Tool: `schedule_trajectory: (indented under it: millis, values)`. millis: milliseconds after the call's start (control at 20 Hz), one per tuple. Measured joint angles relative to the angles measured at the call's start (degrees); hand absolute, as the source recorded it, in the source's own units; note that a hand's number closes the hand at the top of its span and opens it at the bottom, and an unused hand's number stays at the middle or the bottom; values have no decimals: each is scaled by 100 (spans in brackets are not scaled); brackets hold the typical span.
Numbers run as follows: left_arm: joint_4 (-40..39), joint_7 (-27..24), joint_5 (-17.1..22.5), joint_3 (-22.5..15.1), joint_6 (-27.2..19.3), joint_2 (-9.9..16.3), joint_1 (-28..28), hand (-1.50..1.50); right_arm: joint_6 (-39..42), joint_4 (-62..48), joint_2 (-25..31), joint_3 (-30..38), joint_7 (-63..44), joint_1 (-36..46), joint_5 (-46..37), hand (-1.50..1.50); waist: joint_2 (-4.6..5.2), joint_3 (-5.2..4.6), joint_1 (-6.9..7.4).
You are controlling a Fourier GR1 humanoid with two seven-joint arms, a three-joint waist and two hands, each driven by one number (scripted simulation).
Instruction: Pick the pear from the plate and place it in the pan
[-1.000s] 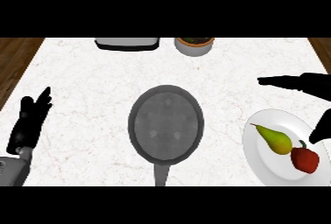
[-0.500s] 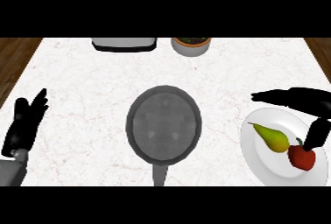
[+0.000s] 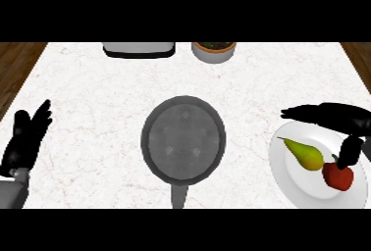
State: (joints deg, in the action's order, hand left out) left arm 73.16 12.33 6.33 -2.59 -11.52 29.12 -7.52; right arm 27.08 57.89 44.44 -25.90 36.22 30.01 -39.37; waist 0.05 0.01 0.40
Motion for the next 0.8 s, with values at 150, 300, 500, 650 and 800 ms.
schedule_trajectory:
  millis: [150,300,500,650,800]
  values:
    - [-11,-53,-129,54,7,-108,56,0,-32,88,-96,67,9,-145,-166,-150,-4,-1,-14]
    - [41,36,-214,122,43,-179,12,0,-135,-143,-358,112,79,-104,-406,-150,-1,0,-7]
    - [73,7,-323,232,90,-283,87,0,-145,-169,-450,273,146,-191,-583,-150,-4,0,-13]
    - [110,79,-439,280,139,-353,36,0,-139,-283,-567,375,166,-138,-765,-150,-3,-1,-13]
    - [34,32,-485,401,229,-380,18,0,-156,-404,-716,401,173,-117,-966,-150,-2,-1,-13]
